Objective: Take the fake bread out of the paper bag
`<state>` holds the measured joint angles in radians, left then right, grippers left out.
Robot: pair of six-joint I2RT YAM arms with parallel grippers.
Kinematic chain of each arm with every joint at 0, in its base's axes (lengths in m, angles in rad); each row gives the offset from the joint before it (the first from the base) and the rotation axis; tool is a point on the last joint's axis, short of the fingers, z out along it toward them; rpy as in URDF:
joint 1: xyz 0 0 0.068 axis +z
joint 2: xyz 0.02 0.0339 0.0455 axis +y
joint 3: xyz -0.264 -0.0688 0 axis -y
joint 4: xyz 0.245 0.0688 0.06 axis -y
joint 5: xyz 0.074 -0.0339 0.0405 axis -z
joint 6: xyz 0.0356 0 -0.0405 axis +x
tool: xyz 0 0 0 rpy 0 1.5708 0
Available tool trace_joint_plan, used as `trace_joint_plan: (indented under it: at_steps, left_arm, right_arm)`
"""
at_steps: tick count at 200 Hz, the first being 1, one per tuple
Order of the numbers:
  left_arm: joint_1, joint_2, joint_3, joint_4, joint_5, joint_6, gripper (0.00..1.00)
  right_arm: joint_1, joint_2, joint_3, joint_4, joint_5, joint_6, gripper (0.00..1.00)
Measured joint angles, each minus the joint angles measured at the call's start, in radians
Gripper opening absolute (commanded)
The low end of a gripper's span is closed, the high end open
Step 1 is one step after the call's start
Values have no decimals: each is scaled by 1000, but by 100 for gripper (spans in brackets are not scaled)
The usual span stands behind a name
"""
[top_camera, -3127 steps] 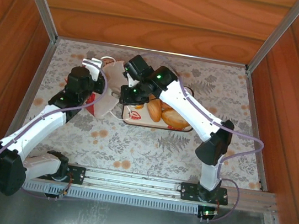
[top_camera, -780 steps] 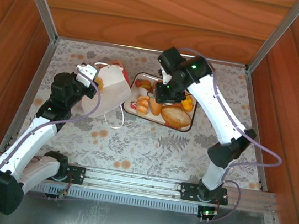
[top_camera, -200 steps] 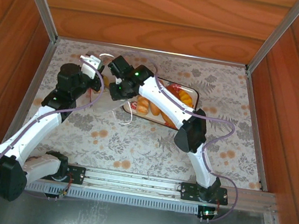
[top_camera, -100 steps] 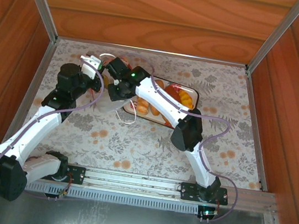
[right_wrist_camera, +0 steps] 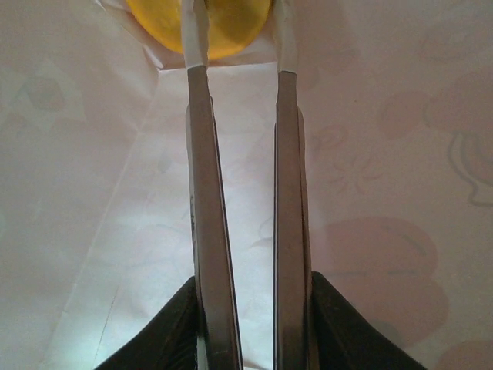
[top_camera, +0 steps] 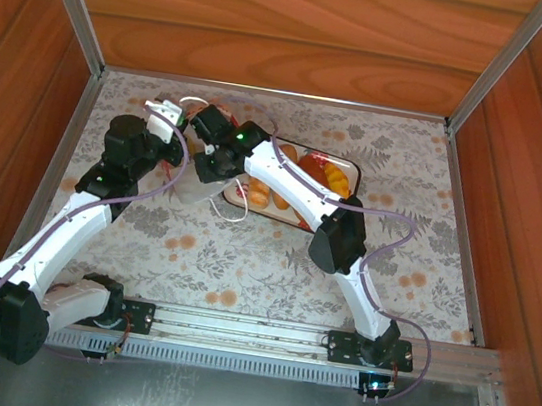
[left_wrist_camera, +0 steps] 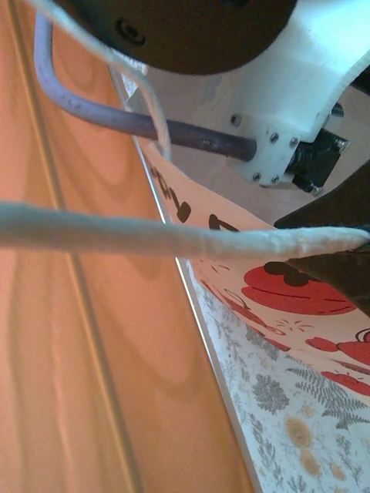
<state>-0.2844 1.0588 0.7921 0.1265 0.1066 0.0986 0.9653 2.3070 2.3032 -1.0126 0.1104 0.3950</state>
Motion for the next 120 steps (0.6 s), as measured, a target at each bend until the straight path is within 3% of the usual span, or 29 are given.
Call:
trace_joint_plan:
  at_steps: [69,120]
  left_arm:
    - [-2,12,27,-15,-94,-11,0]
    - [-2,18,38,-40,-135,-21,0]
  right_arm:
    - [5,-129,-132,39,20,-4,0]
    - [15,-203,-138,34,62,-8,0]
